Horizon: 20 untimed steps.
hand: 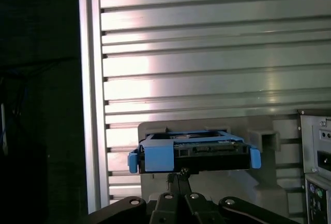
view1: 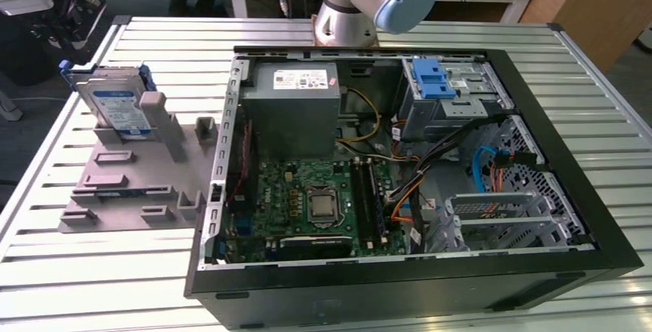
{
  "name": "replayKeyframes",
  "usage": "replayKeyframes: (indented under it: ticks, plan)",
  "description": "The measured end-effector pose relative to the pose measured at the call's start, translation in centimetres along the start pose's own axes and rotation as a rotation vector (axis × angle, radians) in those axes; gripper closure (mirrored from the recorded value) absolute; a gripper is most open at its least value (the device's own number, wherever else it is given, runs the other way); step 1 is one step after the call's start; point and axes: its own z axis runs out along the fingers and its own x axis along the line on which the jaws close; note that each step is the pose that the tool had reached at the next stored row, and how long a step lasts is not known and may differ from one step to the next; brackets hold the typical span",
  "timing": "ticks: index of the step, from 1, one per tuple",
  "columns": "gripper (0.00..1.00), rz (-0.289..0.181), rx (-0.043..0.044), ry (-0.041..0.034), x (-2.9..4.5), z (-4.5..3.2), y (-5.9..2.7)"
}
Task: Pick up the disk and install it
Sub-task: 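Pick up the disk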
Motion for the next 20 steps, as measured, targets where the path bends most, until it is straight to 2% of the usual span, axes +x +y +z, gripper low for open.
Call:
replayKeyframes:
  ticks: [4,9,18,20]
  plan:
    - [0.89,-0.036,0.0016,0.0013,0.0,0.01,0.0]
    - [0.89,-0.113,0.0051,0.0044,0.0,0.01,0.0]
    - [0.89,-0.222,0.01,0.0085,0.0,0.02,0.0]
    - [0.89,-0.263,0.0119,0.0101,0.0,0.02,0.0]
